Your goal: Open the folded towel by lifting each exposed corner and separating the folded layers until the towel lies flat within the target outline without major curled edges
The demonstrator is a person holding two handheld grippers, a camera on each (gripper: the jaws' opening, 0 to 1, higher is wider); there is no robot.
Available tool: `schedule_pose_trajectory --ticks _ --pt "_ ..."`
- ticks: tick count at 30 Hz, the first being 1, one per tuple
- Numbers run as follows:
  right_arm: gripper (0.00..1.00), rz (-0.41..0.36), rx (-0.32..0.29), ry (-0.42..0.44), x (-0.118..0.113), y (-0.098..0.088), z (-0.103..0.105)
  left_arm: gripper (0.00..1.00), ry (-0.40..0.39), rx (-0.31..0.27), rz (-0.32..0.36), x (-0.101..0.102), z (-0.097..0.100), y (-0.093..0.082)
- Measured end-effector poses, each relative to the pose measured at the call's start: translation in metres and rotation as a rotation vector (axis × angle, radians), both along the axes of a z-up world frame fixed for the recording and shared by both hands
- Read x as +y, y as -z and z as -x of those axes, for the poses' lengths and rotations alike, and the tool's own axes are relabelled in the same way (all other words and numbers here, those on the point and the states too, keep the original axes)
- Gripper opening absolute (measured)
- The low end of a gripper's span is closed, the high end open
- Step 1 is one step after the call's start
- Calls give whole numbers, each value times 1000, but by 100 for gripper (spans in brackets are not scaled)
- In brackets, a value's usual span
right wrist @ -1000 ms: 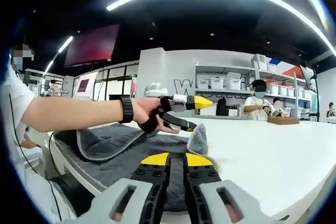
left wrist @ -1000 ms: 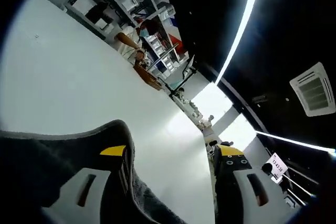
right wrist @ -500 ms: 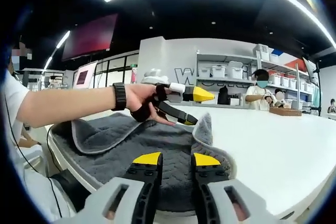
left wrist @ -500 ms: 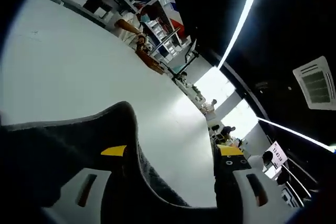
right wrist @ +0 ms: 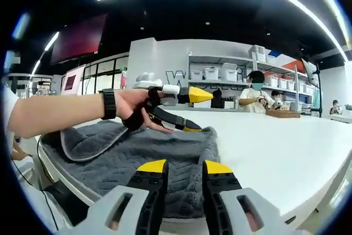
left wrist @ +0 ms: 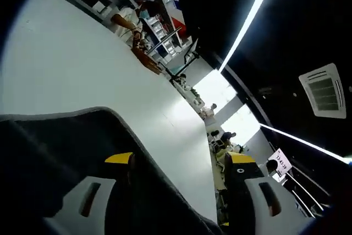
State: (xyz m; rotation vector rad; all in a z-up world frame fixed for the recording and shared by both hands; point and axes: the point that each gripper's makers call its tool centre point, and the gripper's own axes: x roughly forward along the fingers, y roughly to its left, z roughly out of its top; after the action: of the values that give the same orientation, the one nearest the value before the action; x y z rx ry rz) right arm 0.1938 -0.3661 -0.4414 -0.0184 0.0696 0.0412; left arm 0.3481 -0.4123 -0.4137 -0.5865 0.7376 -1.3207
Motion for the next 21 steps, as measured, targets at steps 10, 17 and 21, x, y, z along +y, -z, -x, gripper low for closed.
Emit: schedule_pose_trajectory --ticks 10,17,21 --pt "18 15 -33 -53 12 -8 0 64 25 -43 8 3 12 -1" --pt "22 24 -40 -78 19 -11 -2 65 22 -91 40 13 23 -13" --pt "22 30 -33 -113 23 -13 -6 65 33 -130 68 20 36 -25"
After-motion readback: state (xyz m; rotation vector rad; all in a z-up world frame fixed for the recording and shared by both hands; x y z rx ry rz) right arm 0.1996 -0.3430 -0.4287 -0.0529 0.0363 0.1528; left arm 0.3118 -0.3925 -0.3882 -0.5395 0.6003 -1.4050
